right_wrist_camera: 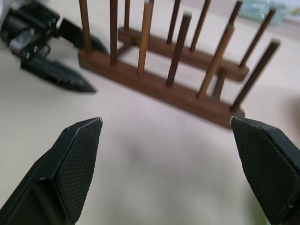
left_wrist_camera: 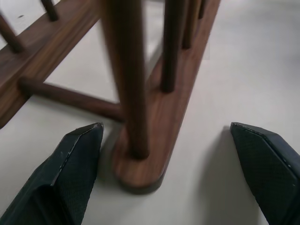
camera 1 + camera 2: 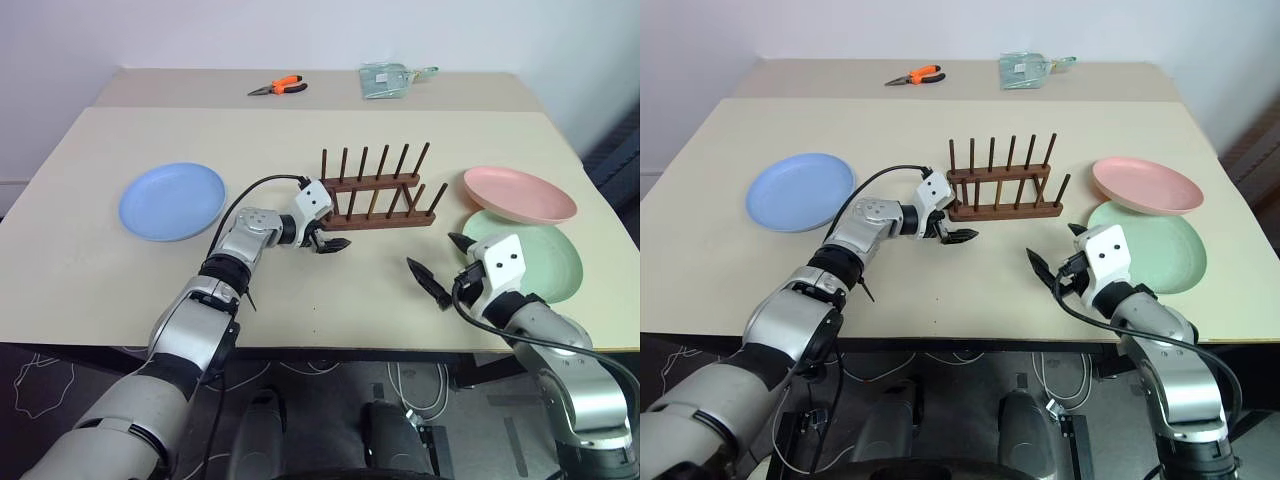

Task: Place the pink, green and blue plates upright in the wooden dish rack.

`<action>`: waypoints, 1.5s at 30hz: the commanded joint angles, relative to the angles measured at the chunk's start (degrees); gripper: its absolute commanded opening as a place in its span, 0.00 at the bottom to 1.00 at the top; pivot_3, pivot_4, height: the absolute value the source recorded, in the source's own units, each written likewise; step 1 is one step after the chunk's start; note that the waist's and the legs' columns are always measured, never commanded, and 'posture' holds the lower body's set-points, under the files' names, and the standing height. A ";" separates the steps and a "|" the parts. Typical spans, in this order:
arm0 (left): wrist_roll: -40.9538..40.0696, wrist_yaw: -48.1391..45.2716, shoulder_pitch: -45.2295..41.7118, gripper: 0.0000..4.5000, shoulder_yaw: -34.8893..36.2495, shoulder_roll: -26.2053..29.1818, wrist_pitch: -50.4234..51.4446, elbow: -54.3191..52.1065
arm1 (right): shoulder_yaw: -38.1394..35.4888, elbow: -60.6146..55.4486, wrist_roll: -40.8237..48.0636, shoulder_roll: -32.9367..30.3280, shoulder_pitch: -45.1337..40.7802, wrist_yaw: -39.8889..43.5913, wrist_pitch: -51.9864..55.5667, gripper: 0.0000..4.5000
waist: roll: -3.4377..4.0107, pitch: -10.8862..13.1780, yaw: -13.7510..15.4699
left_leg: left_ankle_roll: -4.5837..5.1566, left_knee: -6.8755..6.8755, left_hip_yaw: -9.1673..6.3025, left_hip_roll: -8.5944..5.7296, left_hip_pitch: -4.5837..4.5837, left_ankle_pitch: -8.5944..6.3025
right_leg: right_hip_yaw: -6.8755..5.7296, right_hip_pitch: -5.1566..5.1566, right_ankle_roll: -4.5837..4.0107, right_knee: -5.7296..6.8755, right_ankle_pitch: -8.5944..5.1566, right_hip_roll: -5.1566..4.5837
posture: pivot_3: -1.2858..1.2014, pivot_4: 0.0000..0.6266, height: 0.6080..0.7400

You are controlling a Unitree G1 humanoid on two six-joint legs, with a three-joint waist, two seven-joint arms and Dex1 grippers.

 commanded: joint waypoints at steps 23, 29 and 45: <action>-2.63 -23.99 19.95 0.17 -2.06 15.24 4.90 -37.72 | -9.83 -4.25 5.90 -10.73 7.10 10.18 5.09 1.00 | 0.02 -0.02 -0.04 | 0.00 0.02 -0.02 0.03 0.08 0.00 | 0.01 0.09 -0.07 0.04 -0.01 0.00 | 0.52 0.24 1.00; -0.82 -21.17 19.07 0.83 -2.01 16.44 6.14 -36.72 | -9.45 -4.80 6.15 -10.48 7.39 10.83 5.54 1.00 | 0.01 -0.02 -0.05 | 0.01 0.08 -0.03 0.03 0.07 0.00 | 0.01 0.12 -0.12 0.02 -0.03 0.00 | 0.52 0.24 1.00; -11.77 -20.36 37.70 0.07 0.56 26.29 32.55 -68.11 | 6.91 0.75 -5.18 -8.01 1.18 2.67 7.09 0.00 | 0.00 -0.05 -1.39 | 0.02 0.02 -0.02 0.06 0.17 -0.01 | 0.03 0.13 -0.23 0.08 -0.09 -0.01 | 0.52 0.24 1.00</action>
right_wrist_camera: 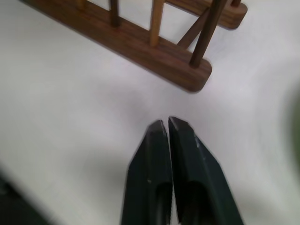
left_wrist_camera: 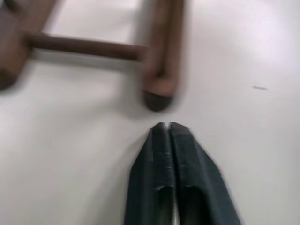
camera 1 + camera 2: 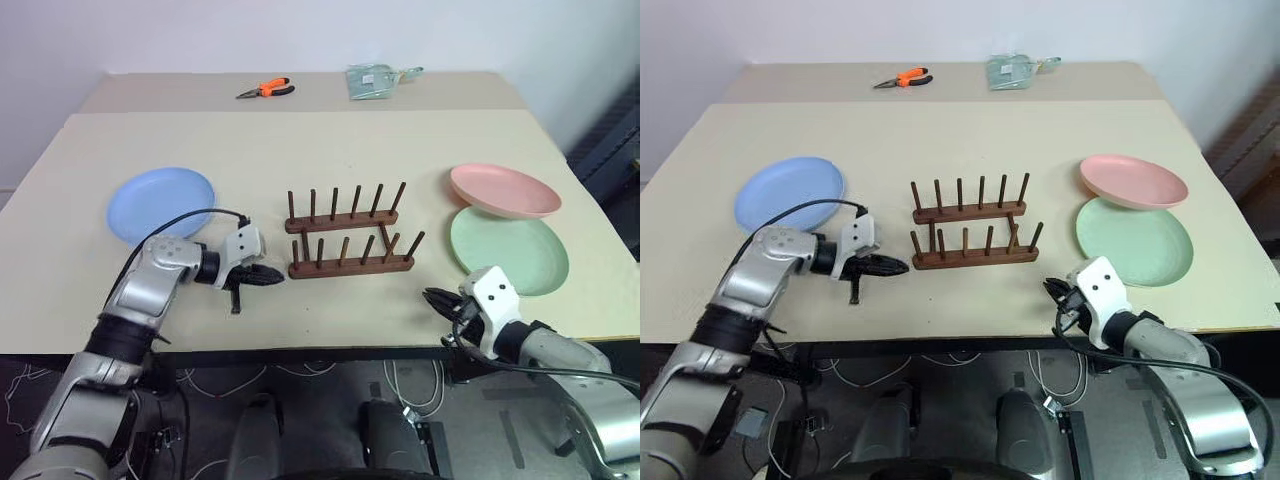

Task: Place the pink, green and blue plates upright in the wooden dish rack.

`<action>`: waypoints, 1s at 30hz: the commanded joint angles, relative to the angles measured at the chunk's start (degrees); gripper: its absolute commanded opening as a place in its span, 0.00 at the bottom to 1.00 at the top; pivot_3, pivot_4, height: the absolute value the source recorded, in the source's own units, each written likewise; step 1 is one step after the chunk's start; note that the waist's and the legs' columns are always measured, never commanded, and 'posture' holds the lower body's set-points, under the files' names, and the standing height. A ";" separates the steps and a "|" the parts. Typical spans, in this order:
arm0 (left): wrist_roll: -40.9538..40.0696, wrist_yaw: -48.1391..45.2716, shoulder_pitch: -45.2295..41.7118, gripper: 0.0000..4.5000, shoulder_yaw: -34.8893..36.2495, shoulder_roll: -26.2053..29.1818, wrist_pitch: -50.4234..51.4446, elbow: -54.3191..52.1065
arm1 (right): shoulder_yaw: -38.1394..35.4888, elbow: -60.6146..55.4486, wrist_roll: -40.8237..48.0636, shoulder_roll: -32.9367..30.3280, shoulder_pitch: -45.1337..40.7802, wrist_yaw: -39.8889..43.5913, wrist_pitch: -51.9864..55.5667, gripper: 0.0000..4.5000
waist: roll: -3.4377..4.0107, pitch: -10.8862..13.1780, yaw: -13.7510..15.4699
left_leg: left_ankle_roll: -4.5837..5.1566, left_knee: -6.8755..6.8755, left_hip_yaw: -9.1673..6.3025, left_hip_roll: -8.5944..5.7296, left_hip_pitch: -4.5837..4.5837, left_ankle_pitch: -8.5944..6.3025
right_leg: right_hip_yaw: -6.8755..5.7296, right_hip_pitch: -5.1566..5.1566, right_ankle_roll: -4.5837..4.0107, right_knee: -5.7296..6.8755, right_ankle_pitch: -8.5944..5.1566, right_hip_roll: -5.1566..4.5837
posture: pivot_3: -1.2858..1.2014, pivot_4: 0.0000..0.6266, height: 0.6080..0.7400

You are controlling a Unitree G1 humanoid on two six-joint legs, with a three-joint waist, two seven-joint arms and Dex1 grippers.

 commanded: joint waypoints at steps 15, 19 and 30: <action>8.85 32.07 -4.72 0.07 -2.89 -15.81 -1.84 12.08 | 6.72 19.97 -10.54 9.60 -18.44 -8.74 -4.49 0.00 | -0.12 -0.09 1.46 | 0.00 0.25 0.00 -0.03 0.66 -0.01 | -0.01 0.44 -0.29 -0.09 0.20 -0.01 | 0.52 0.24 1.00; 8.40 34.66 -9.61 0.07 -2.28 -18.78 -4.98 20.13 | 7.40 26.26 -11.91 11.23 -24.11 -9.31 -7.40 0.00 | -0.12 -0.09 1.48 | 0.08 0.16 0.01 -0.03 0.66 0.05 | -0.01 0.44 -0.24 -0.06 0.19 0.00 | 0.52 0.24 1.00; 9.00 36.82 -12.71 0.07 -1.86 -19.83 -10.15 27.95 | 6.94 31.49 -13.80 13.00 -28.18 -9.20 -10.65 0.00 | -0.12 -0.09 1.35 | 0.04 -0.01 0.03 -0.04 0.66 0.07 | -0.01 0.58 -0.15 -0.05 0.15 0.00 | 0.52 0.24 1.00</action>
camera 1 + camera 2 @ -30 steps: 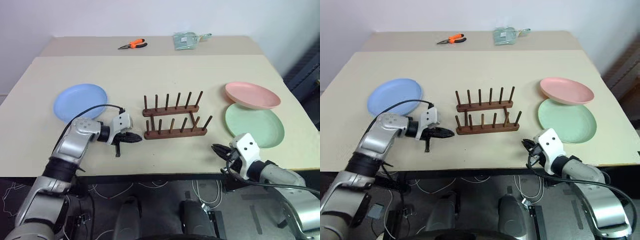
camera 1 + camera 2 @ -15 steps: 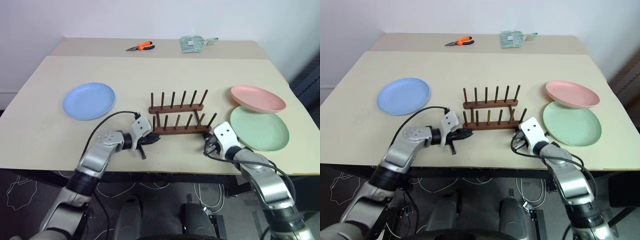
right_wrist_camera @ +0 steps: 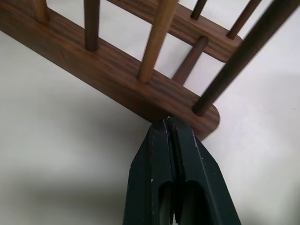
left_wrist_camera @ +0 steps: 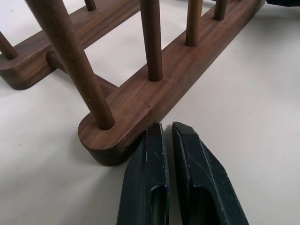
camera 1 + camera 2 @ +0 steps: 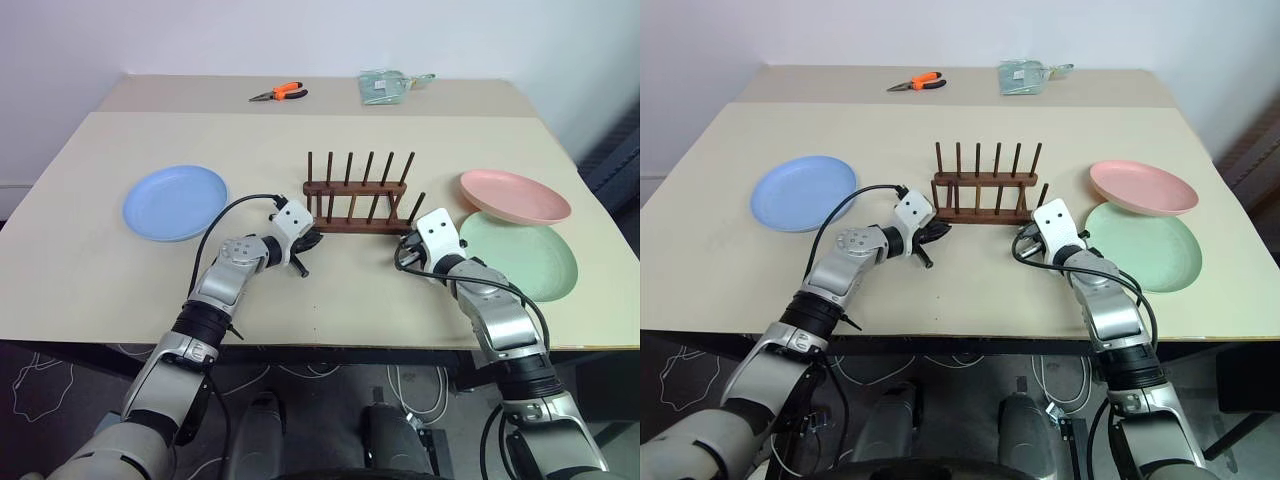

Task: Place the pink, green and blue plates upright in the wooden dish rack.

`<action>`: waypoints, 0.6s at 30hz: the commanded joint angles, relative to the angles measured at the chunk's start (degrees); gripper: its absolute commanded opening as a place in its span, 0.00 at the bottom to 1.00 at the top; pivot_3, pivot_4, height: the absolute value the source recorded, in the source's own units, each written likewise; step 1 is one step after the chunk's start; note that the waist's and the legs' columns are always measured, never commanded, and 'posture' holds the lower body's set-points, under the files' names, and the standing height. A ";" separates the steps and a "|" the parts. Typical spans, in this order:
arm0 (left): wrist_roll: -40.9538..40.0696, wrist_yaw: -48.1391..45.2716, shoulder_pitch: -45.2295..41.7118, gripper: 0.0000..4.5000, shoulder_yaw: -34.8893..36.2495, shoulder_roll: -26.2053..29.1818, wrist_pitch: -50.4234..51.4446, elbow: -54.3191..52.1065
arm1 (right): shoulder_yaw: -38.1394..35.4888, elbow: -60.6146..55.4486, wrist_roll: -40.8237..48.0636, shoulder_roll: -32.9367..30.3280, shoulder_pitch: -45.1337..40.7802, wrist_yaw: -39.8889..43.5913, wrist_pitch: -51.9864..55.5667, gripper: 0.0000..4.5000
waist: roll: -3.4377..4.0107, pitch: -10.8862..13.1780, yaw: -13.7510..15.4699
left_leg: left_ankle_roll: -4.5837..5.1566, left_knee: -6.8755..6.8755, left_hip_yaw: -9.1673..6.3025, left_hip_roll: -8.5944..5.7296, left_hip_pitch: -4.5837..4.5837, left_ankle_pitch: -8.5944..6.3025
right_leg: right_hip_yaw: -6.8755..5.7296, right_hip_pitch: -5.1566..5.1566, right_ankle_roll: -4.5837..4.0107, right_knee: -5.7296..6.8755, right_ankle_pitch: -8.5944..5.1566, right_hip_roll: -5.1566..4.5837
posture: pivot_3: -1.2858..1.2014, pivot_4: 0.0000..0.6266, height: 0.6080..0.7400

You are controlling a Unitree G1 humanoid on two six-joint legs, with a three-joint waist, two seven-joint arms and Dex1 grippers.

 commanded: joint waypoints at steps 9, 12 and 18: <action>-5.75 -9.36 9.97 0.06 1.27 5.28 5.30 -18.18 | -6.98 -24.12 2.49 -14.79 9.35 12.36 0.54 0.74 | 0.08 0.04 -0.73 | -0.03 -0.25 0.05 0.00 -0.15 -0.01 | 0.02 -0.24 0.15 0.01 -0.11 0.00 | 0.52 0.24 1.00; -9.57 -13.74 13.15 0.06 0.91 7.25 9.33 -27.08 | -13.56 -29.23 3.93 -21.23 10.23 15.14 3.03 0.85 | 0.07 0.08 -0.96 | -0.05 -0.27 0.04 0.01 -0.23 -0.02 | 0.02 -0.29 0.20 0.00 -0.16 0.00 | 0.52 0.24 1.00; -12.18 -19.21 15.09 0.06 -2.73 8.57 11.72 -35.74 | -13.49 -20.00 -8.43 -36.14 13.17 15.75 -3.90 0.85 | 0.02 0.09 -0.90 | -0.09 -0.10 0.08 -0.04 -0.21 -0.08 | 0.01 -0.28 0.10 -0.22 -0.14 -0.11 | 0.52 0.24 1.00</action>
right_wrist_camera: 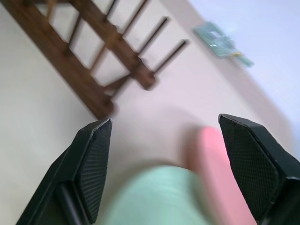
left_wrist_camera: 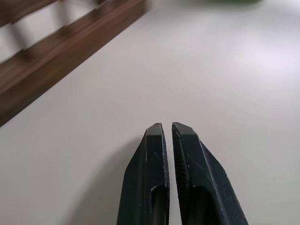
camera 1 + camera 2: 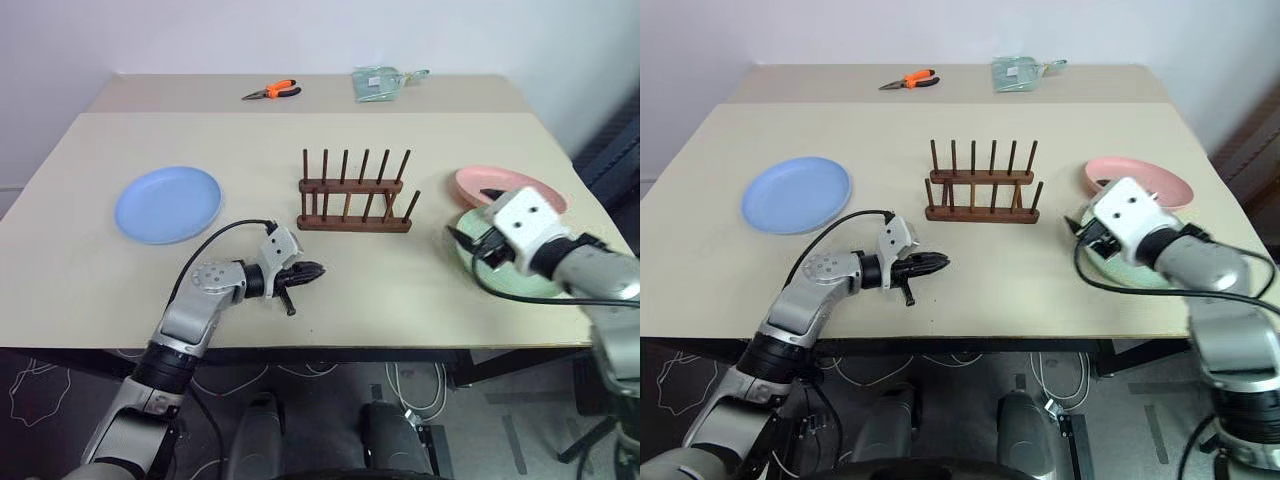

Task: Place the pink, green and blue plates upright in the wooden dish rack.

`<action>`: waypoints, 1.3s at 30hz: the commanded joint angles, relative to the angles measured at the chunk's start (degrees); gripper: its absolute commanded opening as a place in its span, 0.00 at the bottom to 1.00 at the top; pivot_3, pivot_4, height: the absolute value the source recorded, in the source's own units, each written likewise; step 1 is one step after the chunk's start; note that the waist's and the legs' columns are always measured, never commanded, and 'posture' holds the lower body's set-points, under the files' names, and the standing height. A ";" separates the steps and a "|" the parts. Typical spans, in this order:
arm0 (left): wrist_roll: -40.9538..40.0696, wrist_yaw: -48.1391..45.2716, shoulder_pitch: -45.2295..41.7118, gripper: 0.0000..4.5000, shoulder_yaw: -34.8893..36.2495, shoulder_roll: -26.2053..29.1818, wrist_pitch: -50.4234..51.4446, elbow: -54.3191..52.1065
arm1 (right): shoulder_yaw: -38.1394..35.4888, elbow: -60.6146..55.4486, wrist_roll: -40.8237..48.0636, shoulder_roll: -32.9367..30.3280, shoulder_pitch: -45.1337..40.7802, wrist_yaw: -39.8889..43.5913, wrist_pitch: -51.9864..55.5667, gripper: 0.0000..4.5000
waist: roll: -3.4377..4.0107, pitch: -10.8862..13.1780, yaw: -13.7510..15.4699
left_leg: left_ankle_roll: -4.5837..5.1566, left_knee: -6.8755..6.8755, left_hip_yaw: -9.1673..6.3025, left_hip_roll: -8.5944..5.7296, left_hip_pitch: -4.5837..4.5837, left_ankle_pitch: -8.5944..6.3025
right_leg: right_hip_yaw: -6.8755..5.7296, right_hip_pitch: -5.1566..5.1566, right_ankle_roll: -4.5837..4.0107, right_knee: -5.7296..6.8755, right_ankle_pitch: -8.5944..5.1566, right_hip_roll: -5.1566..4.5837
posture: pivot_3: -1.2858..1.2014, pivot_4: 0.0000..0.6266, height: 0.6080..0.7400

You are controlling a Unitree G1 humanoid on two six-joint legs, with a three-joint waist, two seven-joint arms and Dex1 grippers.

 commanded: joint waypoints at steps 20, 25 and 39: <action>-4.90 -0.54 0.11 0.06 -1.90 -1.10 2.59 -9.53 | 14.68 43.72 -23.98 -1.94 -14.76 -14.76 -33.48 0.01 | 0.15 0.03 -0.12 | 0.25 -0.02 0.11 -0.10 -0.34 -0.01 | 0.03 0.00 0.07 -0.32 0.12 -0.07 | 0.52 0.24 1.00; -4.74 -0.33 0.00 0.06 -1.06 -0.32 1.91 -8.37 | 4.57 29.92 -11.74 0.14 -12.04 -10.40 -30.02 0.01 | 0.16 0.03 -0.18 | 0.25 -0.02 0.10 -0.09 -0.34 -0.01 | 0.03 -0.03 0.08 -0.27 0.12 -0.06 | 0.52 0.24 1.00; -5.53 -1.63 -3.57 0.06 2.49 1.43 -0.50 -1.73 | -11.35 2.45 59.31 14.10 -22.24 -6.57 15.39 0.01 | 0.05 0.02 0.05 | 0.26 0.04 0.00 -0.05 -0.33 -0.02 | 0.01 0.09 0.00 -0.29 0.14 -0.01 | 0.52 0.24 1.00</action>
